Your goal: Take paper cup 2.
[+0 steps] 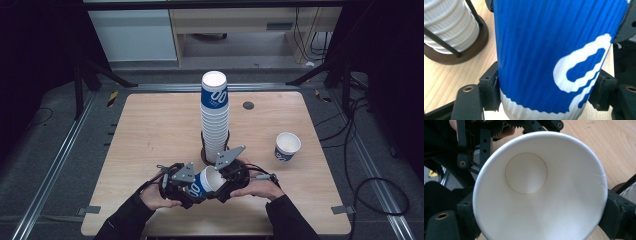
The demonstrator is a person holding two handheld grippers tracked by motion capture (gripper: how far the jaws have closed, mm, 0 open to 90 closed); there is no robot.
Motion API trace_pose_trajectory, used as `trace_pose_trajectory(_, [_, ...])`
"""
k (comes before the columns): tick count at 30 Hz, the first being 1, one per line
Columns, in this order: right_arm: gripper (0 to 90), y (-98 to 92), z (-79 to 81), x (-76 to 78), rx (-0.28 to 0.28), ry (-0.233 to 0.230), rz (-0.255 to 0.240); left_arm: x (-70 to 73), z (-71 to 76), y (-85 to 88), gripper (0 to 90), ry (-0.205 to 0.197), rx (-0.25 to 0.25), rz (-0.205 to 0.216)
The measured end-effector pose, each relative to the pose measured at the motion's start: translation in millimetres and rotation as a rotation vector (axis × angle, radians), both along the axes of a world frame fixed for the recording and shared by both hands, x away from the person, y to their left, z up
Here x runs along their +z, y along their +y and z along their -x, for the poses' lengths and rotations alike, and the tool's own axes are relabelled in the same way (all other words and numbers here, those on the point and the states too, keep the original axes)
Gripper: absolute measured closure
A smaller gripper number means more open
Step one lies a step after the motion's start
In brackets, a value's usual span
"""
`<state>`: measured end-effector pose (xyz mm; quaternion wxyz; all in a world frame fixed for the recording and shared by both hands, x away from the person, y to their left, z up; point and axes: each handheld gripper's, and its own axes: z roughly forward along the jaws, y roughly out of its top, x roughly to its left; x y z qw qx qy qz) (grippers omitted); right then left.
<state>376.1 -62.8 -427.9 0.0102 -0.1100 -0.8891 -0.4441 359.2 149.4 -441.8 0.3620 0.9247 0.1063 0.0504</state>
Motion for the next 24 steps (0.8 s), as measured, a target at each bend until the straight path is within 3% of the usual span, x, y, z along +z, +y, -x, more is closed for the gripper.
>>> trace_pose_trajectory(7, [8.6, -18.6, -4.1, 15.7, -0.064, -0.017, -0.108, 4.2, -7.6, 14.5, 27.2, 0.011, 0.047, 0.074])
trace_pose_trajectory(14, [8.6, -32.6, -8.9, 22.6, -0.133, -0.022, -0.181, 10.1, -12.2, 26.6, 27.2, 0.010, 0.124, 0.249])
trace_pose_trajectory(19, [8.9, -29.0, -9.1, 21.3, -0.131, -0.010, -0.215, 10.8, -10.6, 24.0, 27.2, -0.002, 0.135, 0.289])
trace_pose_trajectory(24, [9.0, -22.7, -8.9, 19.0, -0.117, 0.003, -0.222, 10.1, -7.8, 17.2, 27.2, -0.007, 0.126, 0.301])
